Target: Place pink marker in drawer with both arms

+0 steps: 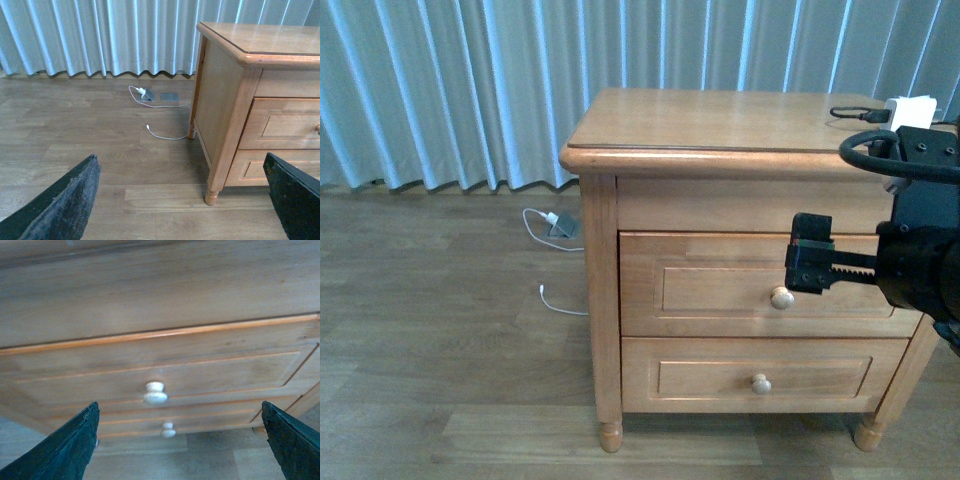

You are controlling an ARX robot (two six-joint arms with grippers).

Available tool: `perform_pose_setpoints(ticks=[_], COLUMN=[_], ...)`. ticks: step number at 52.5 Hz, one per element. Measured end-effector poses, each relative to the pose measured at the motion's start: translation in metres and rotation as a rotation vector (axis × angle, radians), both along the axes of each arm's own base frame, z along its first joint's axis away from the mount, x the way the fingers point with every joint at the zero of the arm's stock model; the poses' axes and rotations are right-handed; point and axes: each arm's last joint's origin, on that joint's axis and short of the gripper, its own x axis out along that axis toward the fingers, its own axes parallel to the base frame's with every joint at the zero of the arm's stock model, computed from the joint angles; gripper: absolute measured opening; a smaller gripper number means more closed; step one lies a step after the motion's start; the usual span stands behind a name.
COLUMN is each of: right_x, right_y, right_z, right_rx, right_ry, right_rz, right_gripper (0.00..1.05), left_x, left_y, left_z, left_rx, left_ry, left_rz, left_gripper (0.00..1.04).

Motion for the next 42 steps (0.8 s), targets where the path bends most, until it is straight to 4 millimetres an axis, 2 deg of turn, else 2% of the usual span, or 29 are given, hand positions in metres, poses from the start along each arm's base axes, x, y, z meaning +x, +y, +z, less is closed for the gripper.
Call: perform_pose_setpoints(ticks=[11,20,30,36,42], right_x=[-0.053,-0.105,-0.159,-0.184,-0.189], right_y=[-0.01,-0.024,-0.037,-0.044,-0.046], right_z=[0.028,0.054,0.072,0.076,0.081], right_rx=[0.019,0.069,0.129,0.169,0.186], right_ry=[0.013,-0.001,-0.042,-0.084,-0.118], right_rz=[0.032,0.039,0.02,0.014,0.006], right_gripper=[0.96,0.96,0.96,0.96,0.96], left_x=[0.0,0.0,0.0,0.0,0.0], left_y=[0.0,0.0,0.0,0.0,0.0], left_z=[0.0,0.0,0.0,0.0,0.0], left_rx=[0.0,0.0,0.0,0.0,0.0], left_ry=[0.0,0.0,0.0,0.0,0.0], left_rz=[0.0,0.0,0.0,0.0,0.0], left_gripper=[0.99,0.99,0.99,0.99,0.99])
